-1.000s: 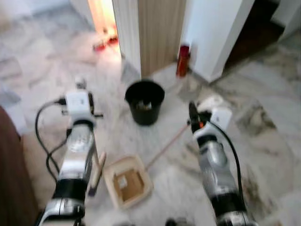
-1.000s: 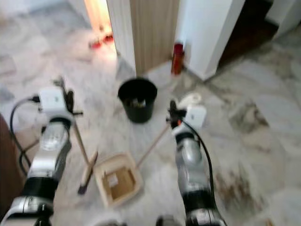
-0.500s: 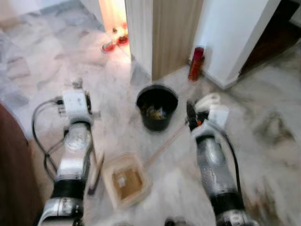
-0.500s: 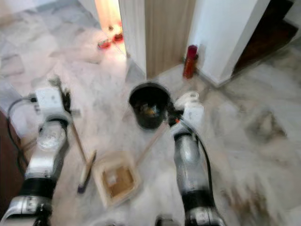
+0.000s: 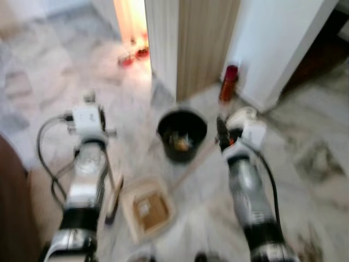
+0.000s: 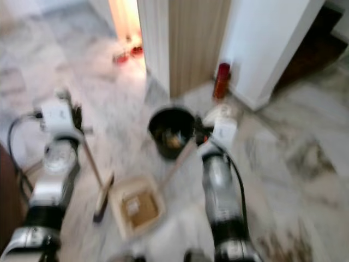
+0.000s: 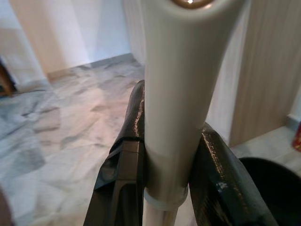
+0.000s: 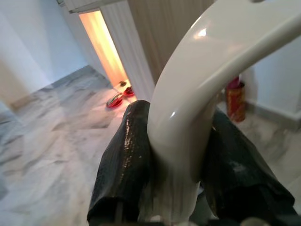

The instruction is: Sweep floor

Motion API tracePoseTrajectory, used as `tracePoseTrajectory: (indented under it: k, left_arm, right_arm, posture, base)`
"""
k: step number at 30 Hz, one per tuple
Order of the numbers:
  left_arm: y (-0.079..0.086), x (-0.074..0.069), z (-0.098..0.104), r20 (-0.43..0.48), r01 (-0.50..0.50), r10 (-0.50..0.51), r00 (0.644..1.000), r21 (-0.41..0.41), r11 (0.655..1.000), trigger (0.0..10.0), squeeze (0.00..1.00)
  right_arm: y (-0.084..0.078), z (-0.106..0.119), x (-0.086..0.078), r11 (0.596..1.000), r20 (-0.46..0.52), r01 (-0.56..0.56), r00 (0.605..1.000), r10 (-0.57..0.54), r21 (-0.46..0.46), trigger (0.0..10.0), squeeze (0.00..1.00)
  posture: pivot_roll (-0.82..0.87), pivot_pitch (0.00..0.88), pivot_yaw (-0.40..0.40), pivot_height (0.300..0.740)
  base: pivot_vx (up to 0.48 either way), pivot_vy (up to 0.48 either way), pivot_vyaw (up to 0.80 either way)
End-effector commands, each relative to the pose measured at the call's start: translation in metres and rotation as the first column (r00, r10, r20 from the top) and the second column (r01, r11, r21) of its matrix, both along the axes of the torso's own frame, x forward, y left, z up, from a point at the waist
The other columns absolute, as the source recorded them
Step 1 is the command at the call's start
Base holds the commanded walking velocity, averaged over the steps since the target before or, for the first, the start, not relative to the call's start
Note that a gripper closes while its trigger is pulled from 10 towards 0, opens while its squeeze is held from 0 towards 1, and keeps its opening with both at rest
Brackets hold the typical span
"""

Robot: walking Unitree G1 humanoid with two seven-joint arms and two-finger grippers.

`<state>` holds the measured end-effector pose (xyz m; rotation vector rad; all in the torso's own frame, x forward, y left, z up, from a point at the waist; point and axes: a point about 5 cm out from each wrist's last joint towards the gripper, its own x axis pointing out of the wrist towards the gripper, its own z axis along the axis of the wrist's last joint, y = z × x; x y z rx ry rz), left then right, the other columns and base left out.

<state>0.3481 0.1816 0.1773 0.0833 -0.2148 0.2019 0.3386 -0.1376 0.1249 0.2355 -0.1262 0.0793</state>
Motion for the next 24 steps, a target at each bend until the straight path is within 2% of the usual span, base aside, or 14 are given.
tracePoseTrajectory:
  k: [1, 10, 16, 20, 24]
  left_arm:
    - [0.003, 0.0, 0.009, 0.039, -0.002, 0.002, 0.999, -0.009, 1.0, 10.0, 0.0]
    - [0.001, 0.0, 0.007, 0.027, 0.001, -0.001, 1.0, -0.006, 1.0, 10.0, 0.0]
    - [0.003, 0.0, 0.007, 0.025, -0.003, 0.003, 1.0, -0.005, 1.0, 10.0, 0.0]
    - [0.004, 0.0, 0.008, 0.027, -0.011, 0.012, 1.0, -0.002, 1.0, 10.0, 0.0]
    - [0.005, 0.0, 0.01, 0.034, -0.016, 0.016, 0.999, -0.001, 1.0, 10.0, 0.0]
  right_arm:
    - [0.003, 0.012, 0.002, 1.0, 0.053, -0.004, 0.999, 0.004, 0.0, 10.0, 0.0]
    - [0.006, 0.018, 0.002, 1.0, 0.07, -0.017, 0.997, 0.016, 0.005, 10.0, 0.0]
    - [0.012, 0.042, 0.005, 0.998, 0.131, -0.035, 0.991, 0.029, 0.045, 10.0, 0.0]
    - [0.016, 0.067, 0.008, 0.993, 0.189, -0.033, 0.982, 0.011, 0.115, 10.0, 0.0]
    - [0.021, 0.077, 0.008, 0.985, 0.198, -0.036, 0.98, 0.001, 0.171, 10.0, 0.0]
  posture:
    - [0.05, 0.179, -0.003, 0.74]
    - [0.05, 0.182, -0.003, 0.74]
    - [0.05, 0.187, -0.002, 0.74]
    - [0.05, 0.186, -0.003, 0.74]
    - [0.05, 0.186, -0.002, 0.74]
  base:
    - [0.0, 0.0, 0.0]
    - [0.0, 0.0, 0.0]
    - [0.0, 0.0, 0.0]
    - [0.0, 0.0, 0.0]
    - [0.0, 0.0, 0.0]
